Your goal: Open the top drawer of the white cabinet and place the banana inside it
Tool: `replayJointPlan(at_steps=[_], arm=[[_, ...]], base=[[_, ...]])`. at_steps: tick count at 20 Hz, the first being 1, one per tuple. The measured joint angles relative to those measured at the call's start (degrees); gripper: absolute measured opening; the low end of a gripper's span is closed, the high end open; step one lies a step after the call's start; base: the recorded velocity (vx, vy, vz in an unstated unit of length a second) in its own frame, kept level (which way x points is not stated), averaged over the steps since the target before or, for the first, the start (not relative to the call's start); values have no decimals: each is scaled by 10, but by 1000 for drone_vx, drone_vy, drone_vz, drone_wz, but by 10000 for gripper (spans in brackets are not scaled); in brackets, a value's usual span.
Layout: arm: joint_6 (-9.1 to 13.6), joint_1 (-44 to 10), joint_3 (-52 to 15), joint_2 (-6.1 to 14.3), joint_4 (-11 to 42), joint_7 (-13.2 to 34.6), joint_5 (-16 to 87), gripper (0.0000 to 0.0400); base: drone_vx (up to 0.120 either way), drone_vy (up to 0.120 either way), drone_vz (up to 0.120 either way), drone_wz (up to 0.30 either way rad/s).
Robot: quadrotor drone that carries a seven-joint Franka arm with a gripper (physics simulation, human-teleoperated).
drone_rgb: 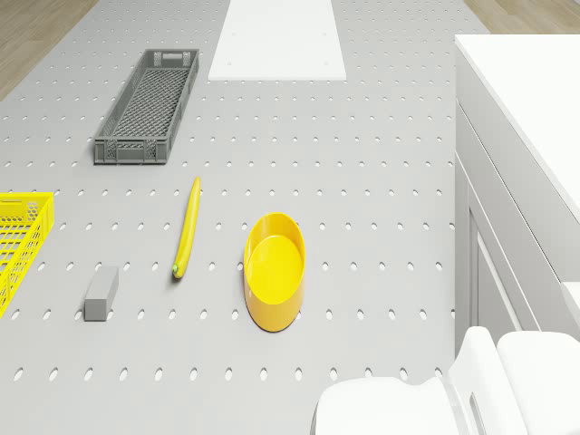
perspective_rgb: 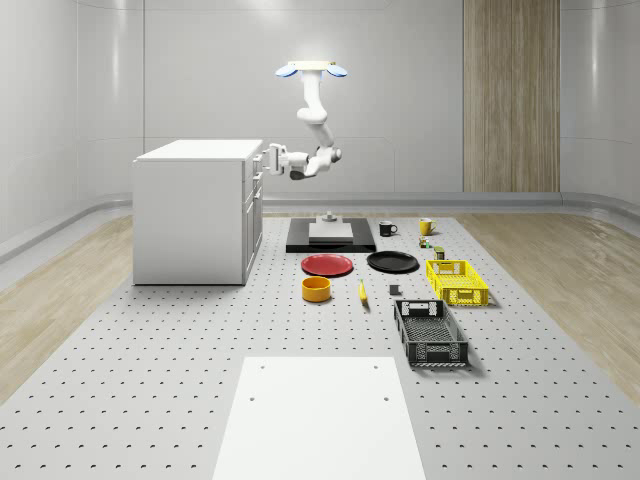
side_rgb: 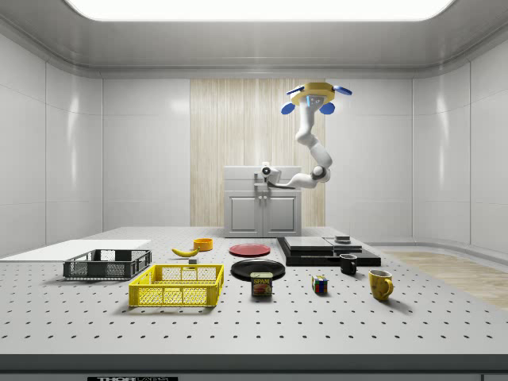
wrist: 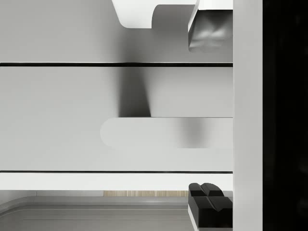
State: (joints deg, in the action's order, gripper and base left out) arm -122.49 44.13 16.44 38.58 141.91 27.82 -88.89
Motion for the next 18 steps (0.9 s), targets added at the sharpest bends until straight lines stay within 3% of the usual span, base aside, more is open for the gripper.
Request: replayJointPlan(at_steps=[18], arm=[[15,-41,-49,-29,-5,-19,-42,400]], base=[[0,0,0,0]])
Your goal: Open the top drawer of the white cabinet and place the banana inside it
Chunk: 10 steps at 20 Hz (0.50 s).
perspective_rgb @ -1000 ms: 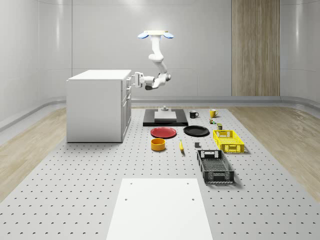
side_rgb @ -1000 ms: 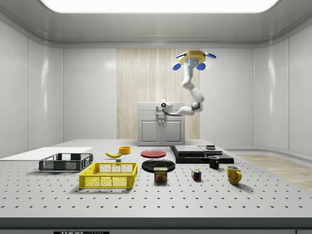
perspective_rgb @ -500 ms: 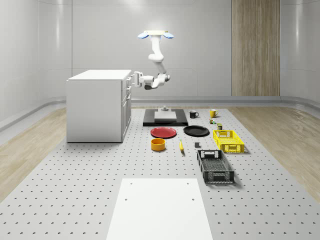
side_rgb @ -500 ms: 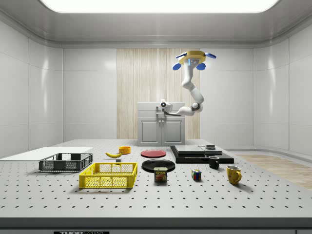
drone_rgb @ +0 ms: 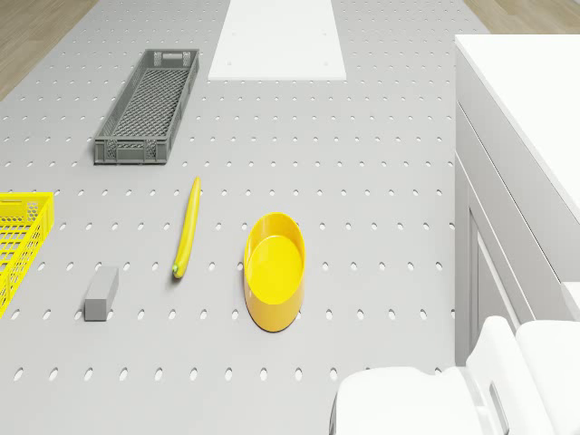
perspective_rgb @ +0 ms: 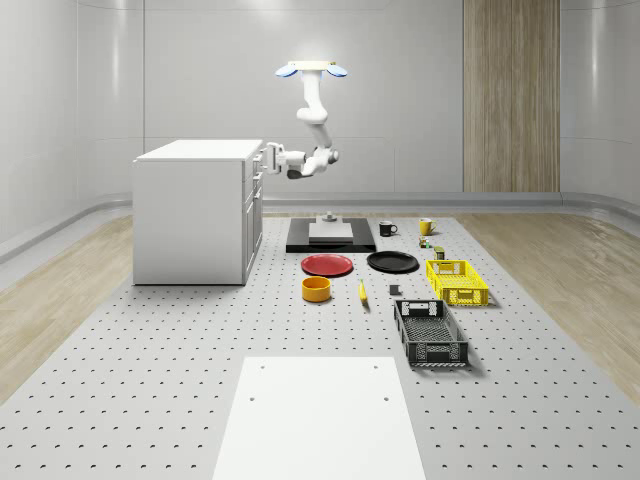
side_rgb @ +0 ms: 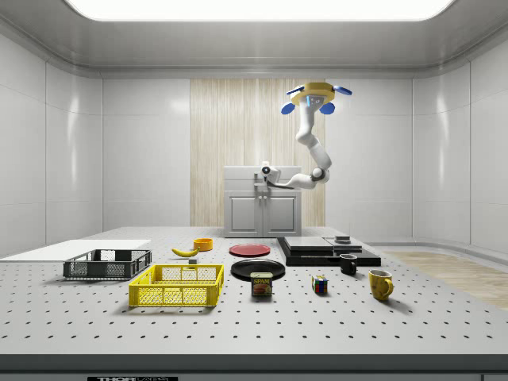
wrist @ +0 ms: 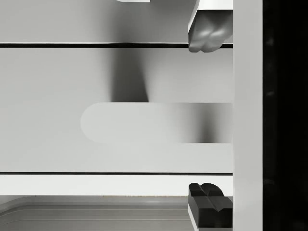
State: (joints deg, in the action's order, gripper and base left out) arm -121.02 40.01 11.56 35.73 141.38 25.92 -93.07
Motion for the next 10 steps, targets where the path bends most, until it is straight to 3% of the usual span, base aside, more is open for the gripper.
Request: replayJointPlan(at_steps=[10], arm=[[8,-23,-25,-10,-4,-3,-16,400]], base=[[0,0,0,0]])
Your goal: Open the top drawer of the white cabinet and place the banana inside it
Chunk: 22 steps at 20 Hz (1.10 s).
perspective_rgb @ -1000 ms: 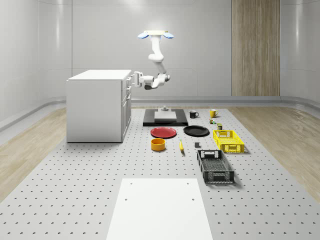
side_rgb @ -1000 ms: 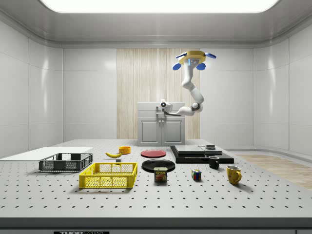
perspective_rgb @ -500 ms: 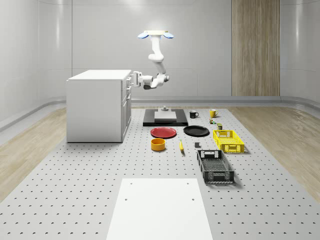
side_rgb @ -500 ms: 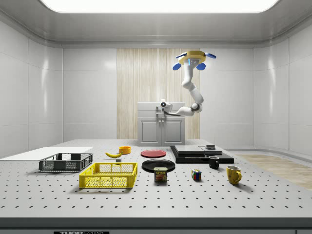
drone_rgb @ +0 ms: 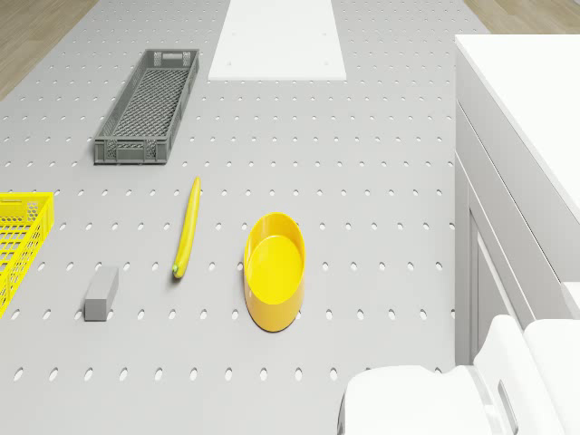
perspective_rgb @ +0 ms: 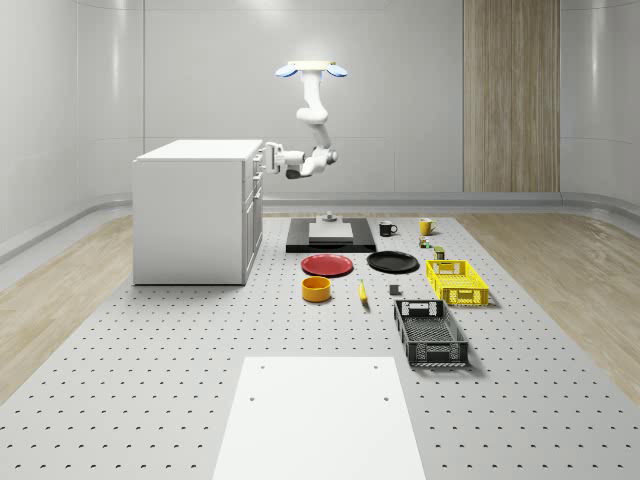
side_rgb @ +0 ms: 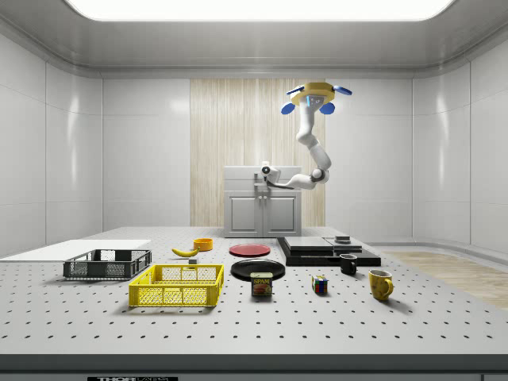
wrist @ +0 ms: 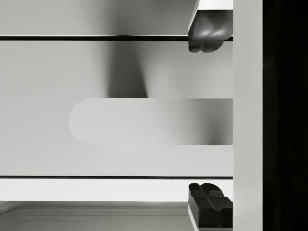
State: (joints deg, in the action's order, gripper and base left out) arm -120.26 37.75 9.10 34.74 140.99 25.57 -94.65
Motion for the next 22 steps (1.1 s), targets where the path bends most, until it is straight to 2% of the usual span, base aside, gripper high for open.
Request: replayJointPlan(at_steps=[1,2,4,6,8,13,14,22], arm=[[1,-2,-2,-1,0,0,-1,377],[2,-4,-4,-1,-1,0,-2,317],[4,-9,-8,-2,-1,0,-5,233],[6,-13,-12,-3,-1,-1,-6,183],[8,-18,-16,-4,-1,0,-8,152],[13,-29,-24,-5,-1,5,-11,120],[13,-32,-27,-3,-4,22,-5,146],[28,-49,-30,1,3,15,-3,123]], base=[[0,0,0,0],[0,0,0,0],[0,0,0,0],[0,0,0,0],[0,0,0,0],[0,0,0,0],[0,0,0,0],[0,0,0,0]])
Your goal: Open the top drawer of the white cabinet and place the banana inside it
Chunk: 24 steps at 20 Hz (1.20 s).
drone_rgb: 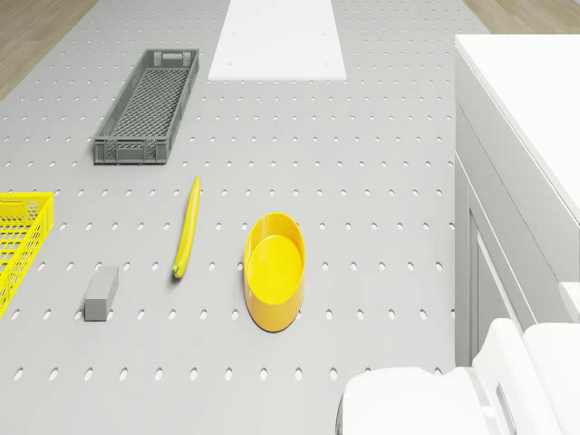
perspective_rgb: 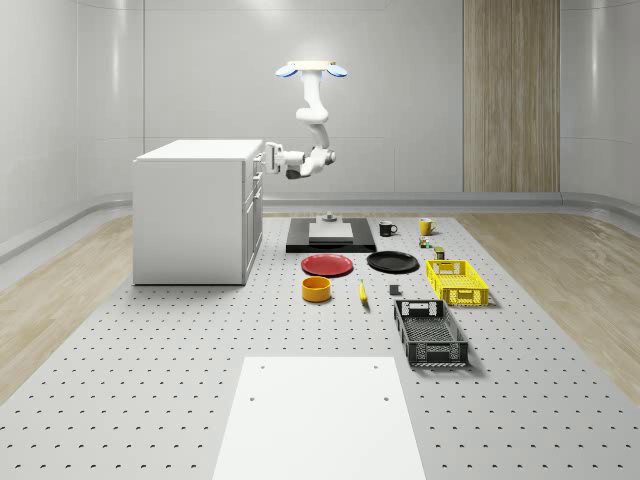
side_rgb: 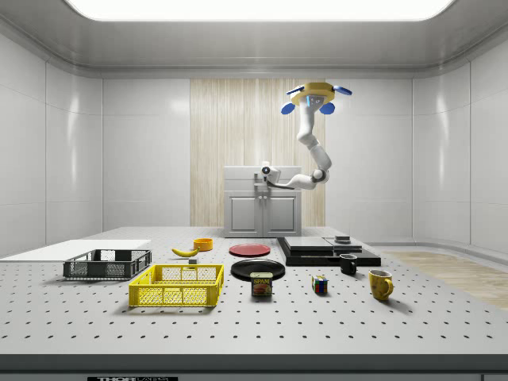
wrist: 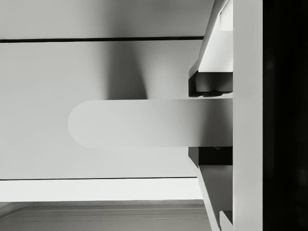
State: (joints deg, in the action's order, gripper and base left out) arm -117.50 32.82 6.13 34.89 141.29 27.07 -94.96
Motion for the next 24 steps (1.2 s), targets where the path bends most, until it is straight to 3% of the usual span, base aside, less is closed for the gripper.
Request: replayJointPlan(at_steps=[9,10,16,20,21,22,24], arm=[[26,-22,11,17,13,11,20,121],[26,-27,10,26,8,56,40,191],[46,-36,28,35,21,26,50,141],[65,-46,46,46,30,21,66,128],[65,-48,49,50,30,21,72,148],[66,-47,54,49,35,1,69,139],[75,-50,62,53,37,6,77,126]], base=[[0,0,0,0],[0,0,0,0],[0,0,0,0],[0,0,0,0],[0,0,0,0],[0,0,0,0],[0,0,0,0]])
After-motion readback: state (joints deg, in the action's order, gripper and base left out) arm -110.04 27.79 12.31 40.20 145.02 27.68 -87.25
